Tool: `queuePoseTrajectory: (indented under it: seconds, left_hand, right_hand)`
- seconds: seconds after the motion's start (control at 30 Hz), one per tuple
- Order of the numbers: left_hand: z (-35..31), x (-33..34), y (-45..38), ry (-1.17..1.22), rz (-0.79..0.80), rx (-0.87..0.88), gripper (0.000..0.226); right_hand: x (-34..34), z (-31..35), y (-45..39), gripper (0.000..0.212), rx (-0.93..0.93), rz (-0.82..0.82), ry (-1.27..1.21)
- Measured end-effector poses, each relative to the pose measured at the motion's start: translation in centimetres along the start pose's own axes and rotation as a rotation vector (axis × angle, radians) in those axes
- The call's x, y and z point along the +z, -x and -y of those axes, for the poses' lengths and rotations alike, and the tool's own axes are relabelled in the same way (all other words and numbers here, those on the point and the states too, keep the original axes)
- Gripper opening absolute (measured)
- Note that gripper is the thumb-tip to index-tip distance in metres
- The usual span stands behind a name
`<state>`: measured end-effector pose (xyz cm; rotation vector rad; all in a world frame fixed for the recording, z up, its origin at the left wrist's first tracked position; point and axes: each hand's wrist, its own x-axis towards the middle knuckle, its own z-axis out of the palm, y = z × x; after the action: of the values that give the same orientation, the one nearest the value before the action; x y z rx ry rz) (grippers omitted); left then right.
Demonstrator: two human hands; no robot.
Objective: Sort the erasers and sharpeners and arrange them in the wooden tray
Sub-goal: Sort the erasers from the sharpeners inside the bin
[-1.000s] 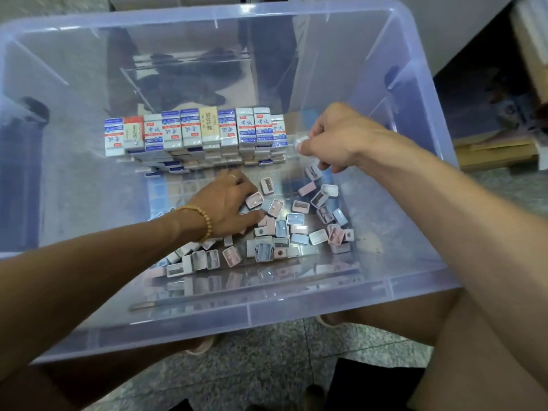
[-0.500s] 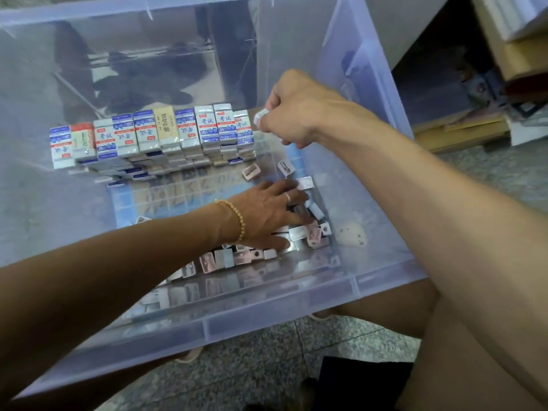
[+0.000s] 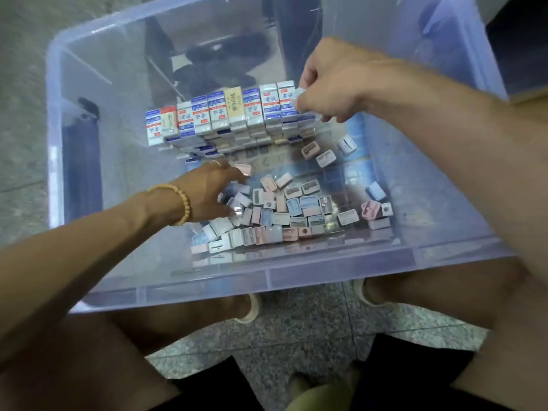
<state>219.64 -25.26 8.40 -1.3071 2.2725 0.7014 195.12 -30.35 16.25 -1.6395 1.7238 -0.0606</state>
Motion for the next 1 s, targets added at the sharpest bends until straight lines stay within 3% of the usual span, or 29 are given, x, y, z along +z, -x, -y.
queuePoseTrajectory:
  seconds: [0.1,0.2,0.37,0.5,0.57,0.7,0.83,1.0]
  left_hand:
    - [0.5,0.3,0.8,-0.115,0.146,-0.169,0.081]
    - [0.2,1.3,0.8,-0.134,0.25,-0.234,0.082]
    - [0.0,1.5,0.1,0.123,0.205,-0.194,0.057]
    - [-0.5,0.8,-0.1,0.083,-0.13,-0.233,0.024]
    - [-0.1,0.9,-0.2,0.022,-0.208,-0.311,0.033]
    - [0.2,1.3,-0.4,0.089,-0.046,-0.454,0.049]
    - [-0.8,1.1,-0.7,0.104,-0.092,-0.326,0.038]
    - [-1.5,1.6,-1.8,-0.061,-0.123,-0.264,0.056]
  right_hand:
    - [0.1,0.5,0.2,0.018,-0.023,0.014,0.009]
    - [0.0,0.8,0.2,0.019,-0.046,0.011,0.004]
    - [0.0,0.4,0.1,0.02,-0.055,0.006,0.015]
    - [-0.2,-0.2,0.0,0.02,-0.05,0.001,0.02]
    - [-0.3,-0.2,-0.2,0.018,-0.056,-0.007,0.019]
    - [-0.1,0.0,-0.5,0.018,-0.062,-0.012,0.025]
    - [-0.3,0.0,-0.6,0.016,-0.061,-0.012,0.014]
    - [-0.6,-0.5,-0.6,0.013,-0.043,-0.029,0.01]
